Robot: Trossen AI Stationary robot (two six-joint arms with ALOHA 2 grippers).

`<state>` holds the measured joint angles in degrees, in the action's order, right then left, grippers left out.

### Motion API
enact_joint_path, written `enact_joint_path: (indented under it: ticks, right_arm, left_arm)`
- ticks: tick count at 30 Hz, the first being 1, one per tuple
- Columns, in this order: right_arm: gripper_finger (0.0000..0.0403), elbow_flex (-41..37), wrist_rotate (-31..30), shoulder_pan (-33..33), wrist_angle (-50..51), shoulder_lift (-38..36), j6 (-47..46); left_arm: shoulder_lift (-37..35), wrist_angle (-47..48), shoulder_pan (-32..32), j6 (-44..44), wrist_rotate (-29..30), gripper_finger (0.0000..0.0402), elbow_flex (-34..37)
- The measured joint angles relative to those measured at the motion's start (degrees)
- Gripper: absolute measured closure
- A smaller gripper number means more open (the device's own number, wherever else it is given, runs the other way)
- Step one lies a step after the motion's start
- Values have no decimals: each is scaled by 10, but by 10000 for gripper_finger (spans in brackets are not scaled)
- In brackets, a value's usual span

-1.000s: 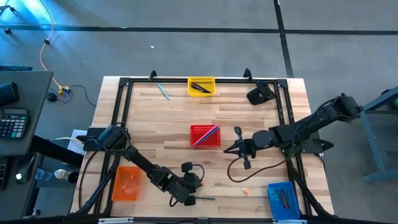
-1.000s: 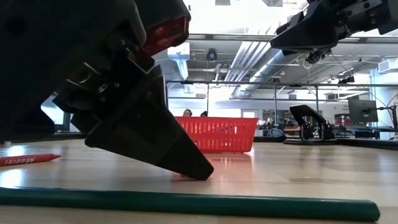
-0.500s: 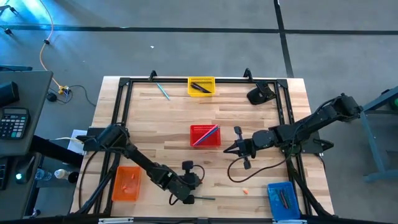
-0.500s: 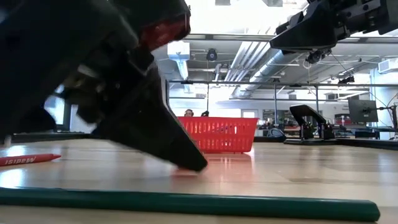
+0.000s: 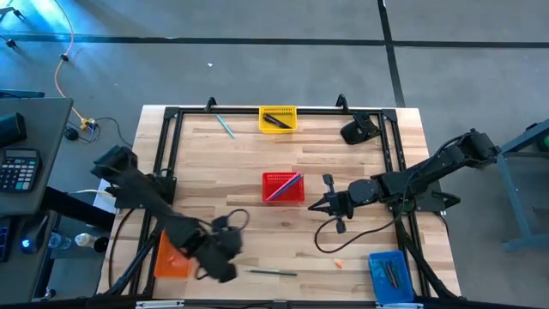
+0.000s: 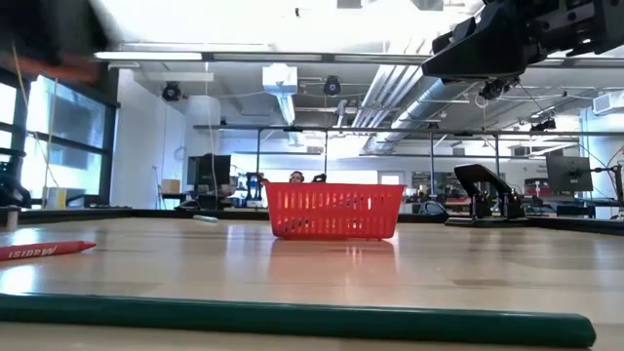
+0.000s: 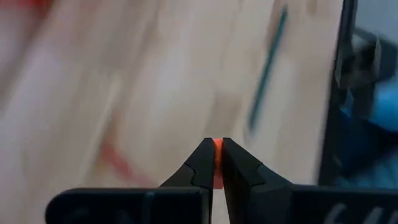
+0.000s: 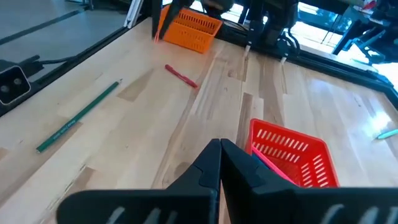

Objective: Sort crayons/erasers/pens/pencils in bins
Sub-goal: Put the orange eraser into the orange bin

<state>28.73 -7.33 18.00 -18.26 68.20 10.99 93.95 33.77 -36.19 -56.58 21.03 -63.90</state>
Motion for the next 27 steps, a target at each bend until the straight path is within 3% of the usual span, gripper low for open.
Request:
enact_joint_path:
  ticks: [9,13,21,27]
  right_arm:
    - [403,0,0,0,0,0,26]
    - [403,0,0,0,0,0,40]
    - [403,0,0,-1,-1,0,54]
    - [403,0,4,-26,-2,0,60]
  left_arm:
    - [-30,194,-139,-320,-158,399,0]
    - [-26,224,-181,-413,-182,400,0]
    - [-26,254,-207,-500,-192,398,17]
    - [-25,253,-195,-494,-191,358,35]
